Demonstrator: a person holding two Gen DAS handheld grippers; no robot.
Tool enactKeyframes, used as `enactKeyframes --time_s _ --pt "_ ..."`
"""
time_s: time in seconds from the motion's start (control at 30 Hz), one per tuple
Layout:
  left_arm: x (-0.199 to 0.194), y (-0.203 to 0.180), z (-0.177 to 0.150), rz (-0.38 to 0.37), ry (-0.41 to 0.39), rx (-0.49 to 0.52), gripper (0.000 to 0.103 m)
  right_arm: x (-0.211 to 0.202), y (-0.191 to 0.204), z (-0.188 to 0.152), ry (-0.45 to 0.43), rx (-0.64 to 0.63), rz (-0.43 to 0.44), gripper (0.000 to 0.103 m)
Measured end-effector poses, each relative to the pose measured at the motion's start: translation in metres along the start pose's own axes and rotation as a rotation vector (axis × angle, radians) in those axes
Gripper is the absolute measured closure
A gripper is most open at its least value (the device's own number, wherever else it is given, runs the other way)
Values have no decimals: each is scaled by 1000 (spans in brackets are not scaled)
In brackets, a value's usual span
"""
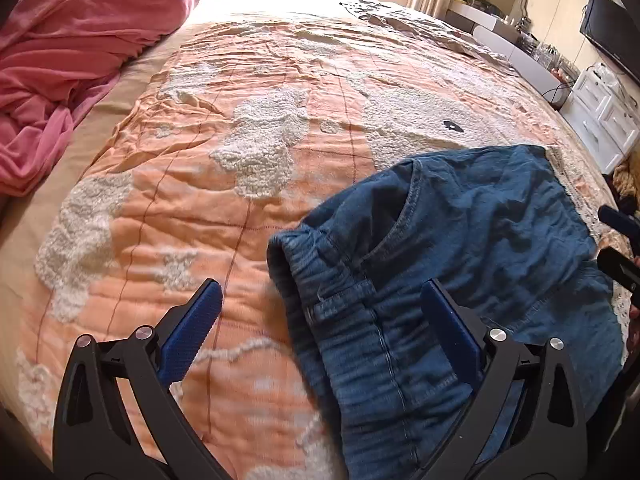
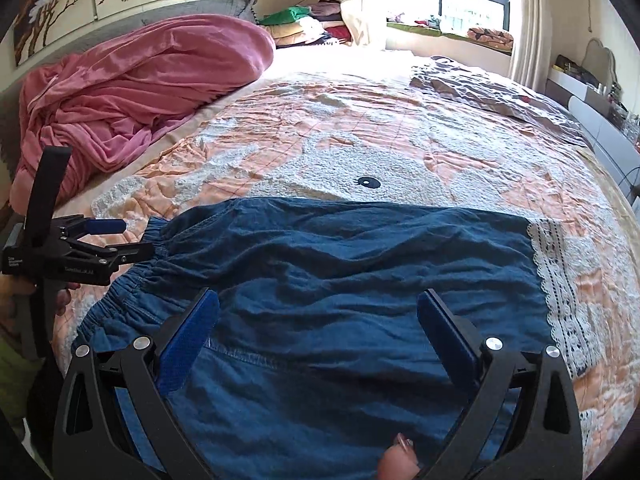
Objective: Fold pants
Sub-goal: 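Grasp the elastic waistband with the left tool while the right tool grasps denim beside it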
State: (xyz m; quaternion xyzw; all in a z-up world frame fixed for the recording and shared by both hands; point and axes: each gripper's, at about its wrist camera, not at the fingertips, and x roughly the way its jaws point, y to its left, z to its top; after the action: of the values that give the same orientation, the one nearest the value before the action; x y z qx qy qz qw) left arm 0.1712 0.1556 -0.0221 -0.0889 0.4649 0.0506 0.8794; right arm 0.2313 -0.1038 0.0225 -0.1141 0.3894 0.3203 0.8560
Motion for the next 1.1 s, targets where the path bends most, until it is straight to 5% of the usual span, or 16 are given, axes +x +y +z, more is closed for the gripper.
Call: enactKeyframes --time_s 0.23,0.3,0.5,0.97,1.0,1.1 --pt "26 11 18 -51 27 -28 42 48 -16 29 66 -16 50 4" --pt "31 13 19 -60 28 -34 59 61 -18 36 82 -36 45 4" --pt "30 19 18 -91 -13 -37 83 94 -9 58 136 -216 49 4" --pt "-17 -1 8 -110 -198 86 86 142 41 77 214 -685 91 6" --pt "-18 -2 8 -116 -203 94 86 144 43 76 225 -702 99 11" --pt "-25 -8 6 -117 -237 139 86 147 45 75 267 -693 186 60"
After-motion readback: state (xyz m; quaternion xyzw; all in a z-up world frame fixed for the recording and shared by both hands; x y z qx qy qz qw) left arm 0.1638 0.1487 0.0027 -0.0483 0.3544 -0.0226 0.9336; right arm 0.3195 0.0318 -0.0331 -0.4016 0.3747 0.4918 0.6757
